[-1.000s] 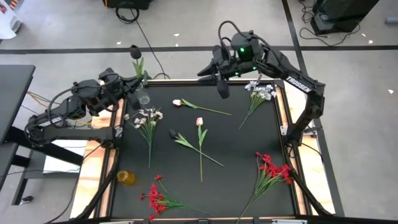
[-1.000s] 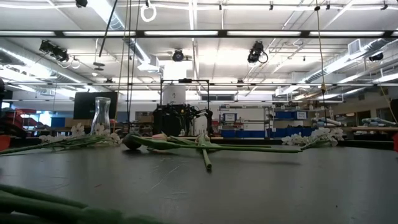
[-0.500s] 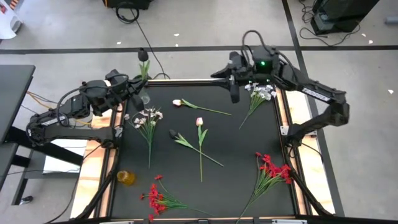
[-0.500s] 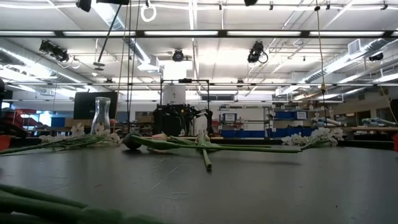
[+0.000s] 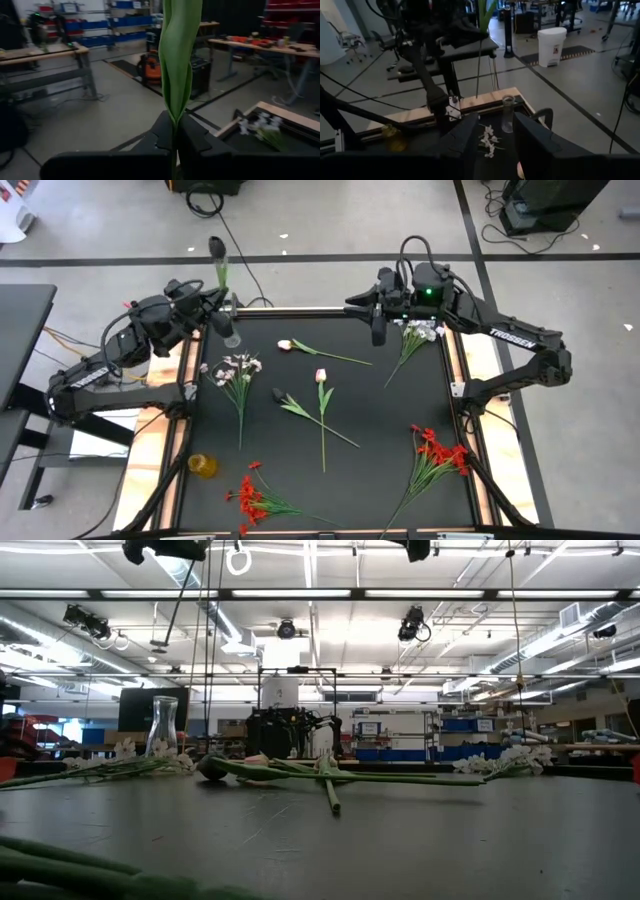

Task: Sort flowers into vase by color
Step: Put the black flower into the transparent vase

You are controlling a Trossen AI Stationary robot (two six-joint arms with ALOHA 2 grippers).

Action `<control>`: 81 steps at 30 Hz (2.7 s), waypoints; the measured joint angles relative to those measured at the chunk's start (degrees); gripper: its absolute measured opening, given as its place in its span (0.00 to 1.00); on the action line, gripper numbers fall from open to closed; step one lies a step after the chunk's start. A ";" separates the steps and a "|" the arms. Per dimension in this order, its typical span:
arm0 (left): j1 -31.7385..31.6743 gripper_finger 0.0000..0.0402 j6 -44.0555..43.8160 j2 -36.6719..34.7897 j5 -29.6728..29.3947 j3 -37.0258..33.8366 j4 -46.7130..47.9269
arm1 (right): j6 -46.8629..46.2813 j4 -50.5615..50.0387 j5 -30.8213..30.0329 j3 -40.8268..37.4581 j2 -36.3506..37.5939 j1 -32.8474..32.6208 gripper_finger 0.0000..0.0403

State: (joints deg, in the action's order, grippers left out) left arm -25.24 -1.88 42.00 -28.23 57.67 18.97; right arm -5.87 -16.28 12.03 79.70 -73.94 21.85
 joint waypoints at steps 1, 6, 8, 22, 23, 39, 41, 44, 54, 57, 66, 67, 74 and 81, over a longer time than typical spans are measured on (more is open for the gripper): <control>-0.76 0.03 0.17 0.00 0.00 0.00 -0.23 | 0.00 -0.09 0.02 -0.01 -0.12 -0.05 0.32; -4.04 0.03 2.51 0.00 0.05 0.00 -0.70 | -0.15 -0.22 0.03 -0.04 -0.50 -0.18 0.32; -5.33 0.03 2.70 -0.22 1.13 -1.35 -1.95 | -0.39 -0.59 0.03 -0.04 -0.54 -0.18 0.32; -13.76 0.03 5.73 -5.43 5.55 -14.97 -18.42 | -0.46 0.61 0.03 -0.02 -0.56 -0.18 0.32; -14.85 0.03 5.73 -5.40 5.57 -14.97 -18.35 | -0.45 0.96 0.03 -0.02 -0.56 -0.18 0.32; -28.86 0.03 4.00 -5.26 17.16 -26.54 -39.03 | -0.42 1.56 0.03 0.00 -0.56 -0.18 0.32; -28.87 0.03 4.06 -5.27 17.08 -26.97 -38.29 | -0.42 1.66 0.03 0.00 -0.56 -0.18 0.32; -28.86 0.03 4.14 -5.27 16.94 -27.08 -35.89 | -0.42 1.65 0.03 0.00 -0.56 -0.18 0.32; -28.75 0.03 7.49 -3.51 14.83 -27.08 -32.60 | -0.42 1.64 0.03 0.00 -0.56 -0.18 0.32; -28.75 0.03 7.49 -1.45 14.33 -27.12 -32.93 | -0.42 1.64 0.03 0.00 -0.56 -0.18 0.32; -29.76 0.03 -0.28 3.99 12.66 -29.55 -33.91 | -0.42 1.62 0.03 0.00 -0.56 -0.18 0.32; -29.76 0.03 -1.25 4.04 12.66 -30.33 -34.36 | -0.42 1.64 0.03 0.00 -0.56 -0.18 0.32; -29.74 0.08 -1.99 4.07 12.60 -32.52 -34.69 | -0.44 1.62 0.03 0.00 -0.56 -0.18 0.32; -29.72 0.22 -0.49 4.13 12.46 -32.63 -31.85 | -0.44 1.62 0.03 0.00 -0.56 -0.18 0.32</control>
State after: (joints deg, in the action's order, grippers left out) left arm -54.96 -2.37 46.13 -15.77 25.04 -12.88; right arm -6.31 -14.66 12.05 79.70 -74.50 21.67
